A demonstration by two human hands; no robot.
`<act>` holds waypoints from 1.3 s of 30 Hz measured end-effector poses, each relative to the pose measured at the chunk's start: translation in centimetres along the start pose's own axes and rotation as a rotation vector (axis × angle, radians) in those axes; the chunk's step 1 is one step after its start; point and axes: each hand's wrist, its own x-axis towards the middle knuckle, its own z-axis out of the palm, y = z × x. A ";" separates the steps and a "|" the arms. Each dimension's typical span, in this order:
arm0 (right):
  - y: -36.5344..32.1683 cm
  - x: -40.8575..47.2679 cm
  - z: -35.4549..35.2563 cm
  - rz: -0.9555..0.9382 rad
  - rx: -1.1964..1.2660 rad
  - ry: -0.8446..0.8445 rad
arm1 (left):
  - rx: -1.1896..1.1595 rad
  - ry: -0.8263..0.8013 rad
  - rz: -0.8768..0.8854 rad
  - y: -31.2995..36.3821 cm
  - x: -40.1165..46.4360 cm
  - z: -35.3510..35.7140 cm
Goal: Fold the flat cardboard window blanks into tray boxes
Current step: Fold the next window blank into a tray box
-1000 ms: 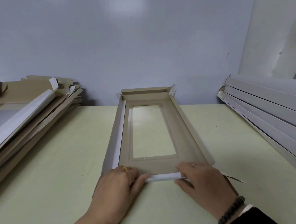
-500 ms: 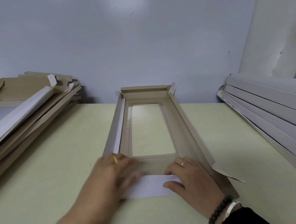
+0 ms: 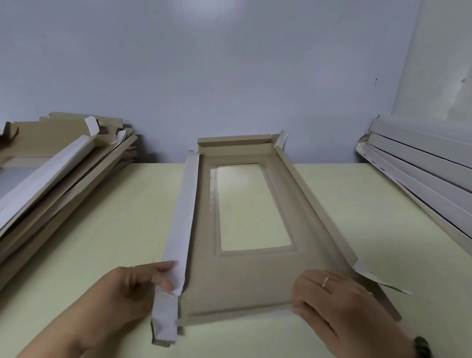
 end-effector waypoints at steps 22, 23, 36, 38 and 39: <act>1.8 -1.2 -2.8 0.247 0.208 0.131 | 0.823 0.320 0.134 1.0 0.7 4.7; 3.0 -1.5 -3.1 0.364 0.210 0.213 | 0.798 0.312 0.133 1.1 0.7 4.7; 8.0 -4.7 -2.6 0.672 0.564 -0.241 | 0.560 0.314 0.262 0.1 1.0 4.1; 8.2 -4.8 -2.8 0.676 0.607 -0.243 | 0.542 0.304 0.299 -0.1 1.0 3.7; 8.2 -4.7 -2.9 0.681 0.633 -0.243 | 0.533 0.286 0.290 -0.4 0.9 3.5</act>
